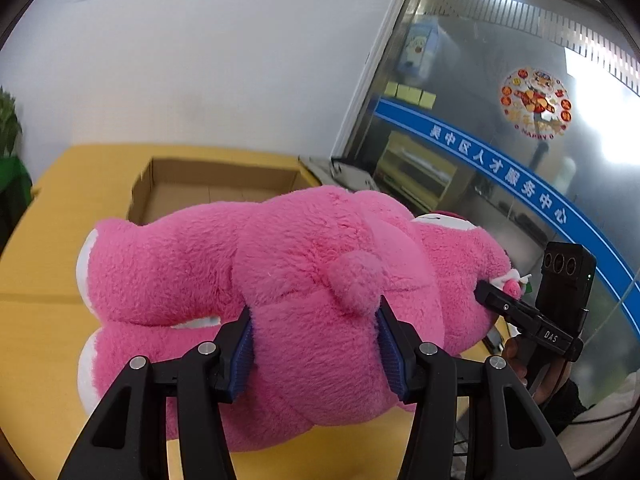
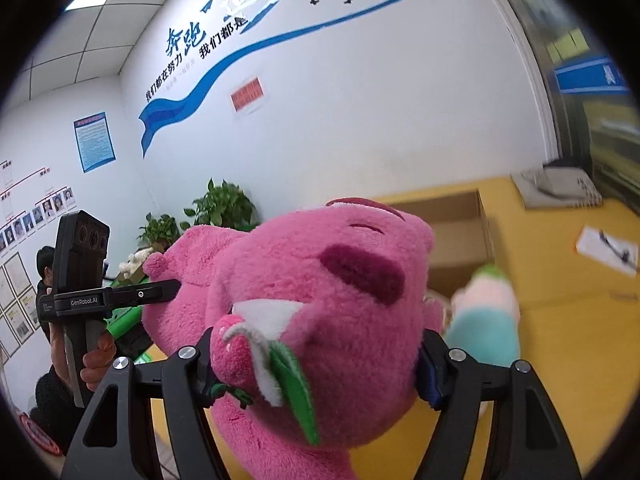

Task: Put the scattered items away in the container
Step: 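Close both tools on the pink bear and lift it, then carry the pink bear with both tools into the cardboard box and release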

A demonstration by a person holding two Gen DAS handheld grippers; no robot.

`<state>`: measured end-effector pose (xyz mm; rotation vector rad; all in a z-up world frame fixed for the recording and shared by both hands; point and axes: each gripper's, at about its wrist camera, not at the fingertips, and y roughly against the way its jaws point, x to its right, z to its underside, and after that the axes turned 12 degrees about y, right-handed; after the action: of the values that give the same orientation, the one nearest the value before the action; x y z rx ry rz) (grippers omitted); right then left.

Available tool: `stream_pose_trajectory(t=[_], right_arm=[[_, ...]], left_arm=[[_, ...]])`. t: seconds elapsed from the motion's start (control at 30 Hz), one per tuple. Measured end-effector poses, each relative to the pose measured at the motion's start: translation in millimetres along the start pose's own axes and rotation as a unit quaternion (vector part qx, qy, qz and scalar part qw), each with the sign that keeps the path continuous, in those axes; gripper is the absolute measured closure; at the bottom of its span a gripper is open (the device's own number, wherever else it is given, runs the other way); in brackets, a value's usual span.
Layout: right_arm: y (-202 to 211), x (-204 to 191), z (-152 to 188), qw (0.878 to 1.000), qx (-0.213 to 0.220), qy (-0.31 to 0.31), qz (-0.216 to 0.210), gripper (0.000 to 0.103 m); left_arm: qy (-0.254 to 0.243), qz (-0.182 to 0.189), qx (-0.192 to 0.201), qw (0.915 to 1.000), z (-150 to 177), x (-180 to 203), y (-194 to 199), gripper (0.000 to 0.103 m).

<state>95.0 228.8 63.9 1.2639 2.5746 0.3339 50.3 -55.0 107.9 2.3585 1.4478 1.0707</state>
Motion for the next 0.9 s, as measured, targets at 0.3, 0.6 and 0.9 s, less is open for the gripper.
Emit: stream_pose_trajectory(t=[0.3, 0.6, 0.9], right_arm=[[-105.8, 81.1, -110.7, 0.999, 0.035, 0.01, 0.012, 0.032], [-253.1, 205.9, -140.4, 0.998, 0.017, -0.029, 0.056, 0.032], [-385.6, 276.3, -54.7, 0.976, -0.166, -0.09, 0.106, 0.031]], left_arm=[[-0.024, -0.002, 0.013, 0.9996, -159.9, -25.8, -101.1, 0.046], [0.024, -0.015, -0.059, 0.9978, -257.9, -105.2, -292.0, 0.046], [0.09, -0.059, -0.2, 0.9739, -219.9, -204.9, -464.1, 0.052]])
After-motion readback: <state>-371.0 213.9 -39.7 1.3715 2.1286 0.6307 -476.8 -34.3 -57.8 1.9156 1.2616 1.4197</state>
